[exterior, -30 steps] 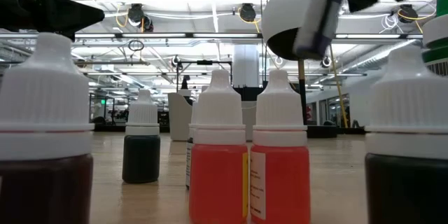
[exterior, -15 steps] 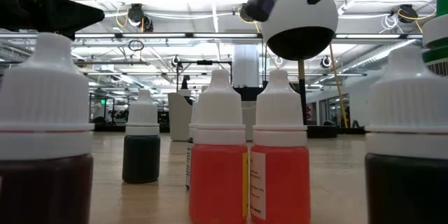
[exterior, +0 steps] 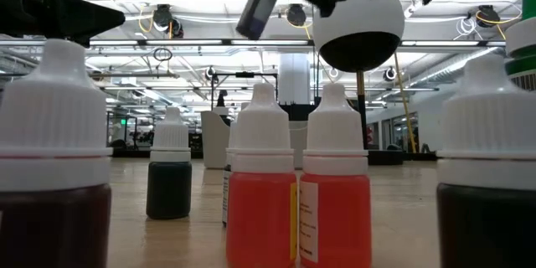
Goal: Pick & Place food coloring
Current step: Put the large violet food coloring bottle into the gray bin
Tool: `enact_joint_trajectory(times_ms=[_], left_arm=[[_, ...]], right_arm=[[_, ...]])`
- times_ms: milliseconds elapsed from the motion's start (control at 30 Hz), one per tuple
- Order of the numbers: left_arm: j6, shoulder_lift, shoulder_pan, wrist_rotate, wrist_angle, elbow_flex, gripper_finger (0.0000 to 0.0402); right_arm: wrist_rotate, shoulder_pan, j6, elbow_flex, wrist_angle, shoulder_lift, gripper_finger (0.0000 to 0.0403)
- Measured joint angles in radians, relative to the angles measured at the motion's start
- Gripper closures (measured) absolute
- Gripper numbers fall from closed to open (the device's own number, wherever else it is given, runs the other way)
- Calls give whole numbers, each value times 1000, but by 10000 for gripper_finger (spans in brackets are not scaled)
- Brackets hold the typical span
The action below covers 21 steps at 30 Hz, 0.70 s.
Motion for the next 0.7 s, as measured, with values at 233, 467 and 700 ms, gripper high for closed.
enact_joint_trajectory(times_ms=[233, 467, 700], left_arm=[[1, 0, 0, 0, 0, 0, 362], [1, 0, 0, 0, 0, 0, 362], [16, 0, 0, 0, 0, 0, 362]], right_arm=[[1, -90, 32, 65, 2, 151, 294], [3, -154, 83, 67, 104, 242, 290], [-25, -177, 77, 67, 106, 295, 294]])
